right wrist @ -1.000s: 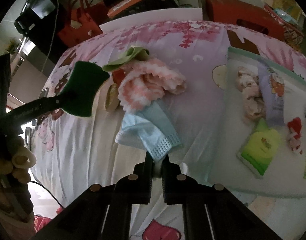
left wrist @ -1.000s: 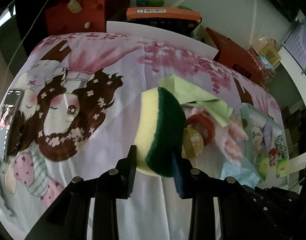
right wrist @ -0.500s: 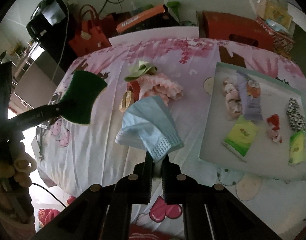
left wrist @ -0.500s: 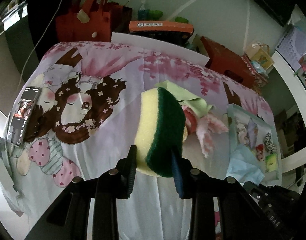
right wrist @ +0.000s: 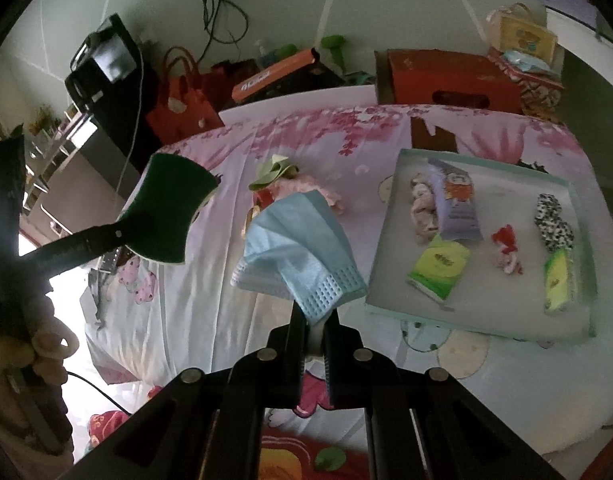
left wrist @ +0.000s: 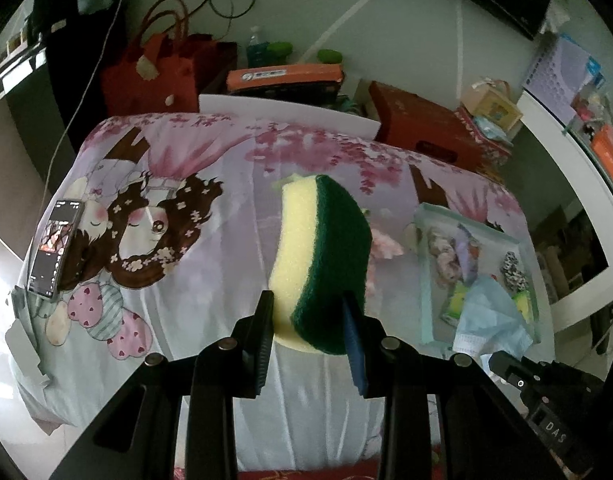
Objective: Organize soft objects
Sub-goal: 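Lift the sponge with the left gripper while the right lifts the blue mask toward the tray, then carry the sponge and blue mask over the mint tray with both grippers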
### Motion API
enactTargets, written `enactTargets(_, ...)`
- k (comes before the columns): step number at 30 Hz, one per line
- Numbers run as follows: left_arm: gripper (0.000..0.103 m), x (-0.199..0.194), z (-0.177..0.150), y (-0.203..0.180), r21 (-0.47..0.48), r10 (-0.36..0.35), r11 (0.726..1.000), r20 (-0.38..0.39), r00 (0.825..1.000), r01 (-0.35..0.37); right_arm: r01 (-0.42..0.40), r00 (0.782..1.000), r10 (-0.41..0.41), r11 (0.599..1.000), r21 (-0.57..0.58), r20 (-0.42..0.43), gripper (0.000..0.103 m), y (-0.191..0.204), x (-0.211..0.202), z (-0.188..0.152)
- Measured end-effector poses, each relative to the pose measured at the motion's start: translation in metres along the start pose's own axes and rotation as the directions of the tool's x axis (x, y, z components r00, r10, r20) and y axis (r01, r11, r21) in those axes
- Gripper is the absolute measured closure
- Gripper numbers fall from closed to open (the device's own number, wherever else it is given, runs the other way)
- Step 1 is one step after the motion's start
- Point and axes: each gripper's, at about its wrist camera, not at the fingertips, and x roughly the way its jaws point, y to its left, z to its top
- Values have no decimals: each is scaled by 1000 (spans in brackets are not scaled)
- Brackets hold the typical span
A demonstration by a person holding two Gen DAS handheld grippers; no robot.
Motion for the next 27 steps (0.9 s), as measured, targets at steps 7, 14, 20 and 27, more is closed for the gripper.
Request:
enactTargets(7,69,-8,-4,-35,52,-1,999,4,1000,0,-6,999,5,999,37,34,95,-27,-21,-5)
enactTargets(14,69,-7,-8,-77,114,-3,993,-2,1000,3,-9,998,4,997,80,55,95,-58,-33,-11)
enactTargets(20,69,3,-13,-116,172,-4,985,-23,1000,8,-9,998,1,992,128,62,95,-90,-38,-16)
enactTargets(27,69,21,-20,-156,237,0,971,-56,998,14,-8,998,-3,984,178,56,95,-126,-34,-19)
